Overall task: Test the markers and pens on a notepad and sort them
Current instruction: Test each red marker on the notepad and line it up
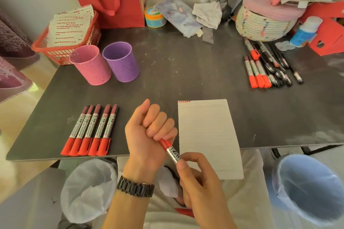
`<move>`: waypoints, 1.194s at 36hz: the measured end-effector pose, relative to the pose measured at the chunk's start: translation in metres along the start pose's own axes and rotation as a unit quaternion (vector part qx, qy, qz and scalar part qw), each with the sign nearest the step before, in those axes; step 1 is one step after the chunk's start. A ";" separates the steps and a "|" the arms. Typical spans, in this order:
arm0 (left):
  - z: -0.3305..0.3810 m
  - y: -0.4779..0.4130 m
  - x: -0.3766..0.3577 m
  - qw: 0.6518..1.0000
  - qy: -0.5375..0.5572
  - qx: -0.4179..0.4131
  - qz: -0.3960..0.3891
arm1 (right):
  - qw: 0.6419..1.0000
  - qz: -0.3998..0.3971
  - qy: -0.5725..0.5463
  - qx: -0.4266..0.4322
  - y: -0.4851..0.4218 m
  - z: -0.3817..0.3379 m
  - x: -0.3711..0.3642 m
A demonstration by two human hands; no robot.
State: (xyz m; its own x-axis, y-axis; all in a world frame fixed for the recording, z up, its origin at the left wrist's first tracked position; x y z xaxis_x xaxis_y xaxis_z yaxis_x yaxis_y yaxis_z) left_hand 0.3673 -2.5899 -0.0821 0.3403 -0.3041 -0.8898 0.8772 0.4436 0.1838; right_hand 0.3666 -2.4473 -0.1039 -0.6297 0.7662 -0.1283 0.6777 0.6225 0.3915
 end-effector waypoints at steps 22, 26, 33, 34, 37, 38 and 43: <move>-0.044 0.018 0.004 0.997 -0.001 0.023 0.073 | 0.989 0.112 -0.098 -0.007 0.027 0.011 0.015; -0.047 0.020 -0.008 0.997 -0.028 0.018 0.063 | 0.980 0.116 -0.163 -0.010 0.033 0.007 0.016; -0.022 0.013 -0.012 0.988 -0.145 -0.029 0.044 | 0.995 0.057 -0.074 0.032 0.011 -0.013 0.026; -0.015 0.013 -0.010 0.980 -0.188 -0.046 0.049 | 0.997 0.045 -0.043 0.051 0.005 -0.020 0.029; 0.005 0.018 0.001 0.897 -0.413 -0.130 0.084 | 0.993 0.014 0.041 0.113 -0.013 -0.041 0.035; 0.011 0.022 0.005 0.861 -0.479 -0.146 0.093 | 0.990 -0.001 0.062 0.126 -0.018 -0.047 0.036; 0.042 0.042 0.019 0.793 -0.580 -0.166 0.086 | 0.990 -0.035 0.047 0.131 -0.049 -0.065 0.032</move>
State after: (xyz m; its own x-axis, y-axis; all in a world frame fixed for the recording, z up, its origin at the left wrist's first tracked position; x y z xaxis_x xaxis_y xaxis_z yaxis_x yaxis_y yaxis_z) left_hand 0.4246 -2.6127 -0.0736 0.6968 -0.7006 0.1539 0.7120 0.7015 -0.0304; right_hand 0.2888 -2.4638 -0.0682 -0.7026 0.7094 -0.0558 0.6991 0.7027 0.1324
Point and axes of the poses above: each hand's wrist, its own y-axis away from the middle knuckle, its own x-axis out of the back of the hand, z = x × y, the point moved 5 cm from there along -y, towards the middle knuckle, and after that the axes turned 3 degrees about z, right-handed, at the moved point
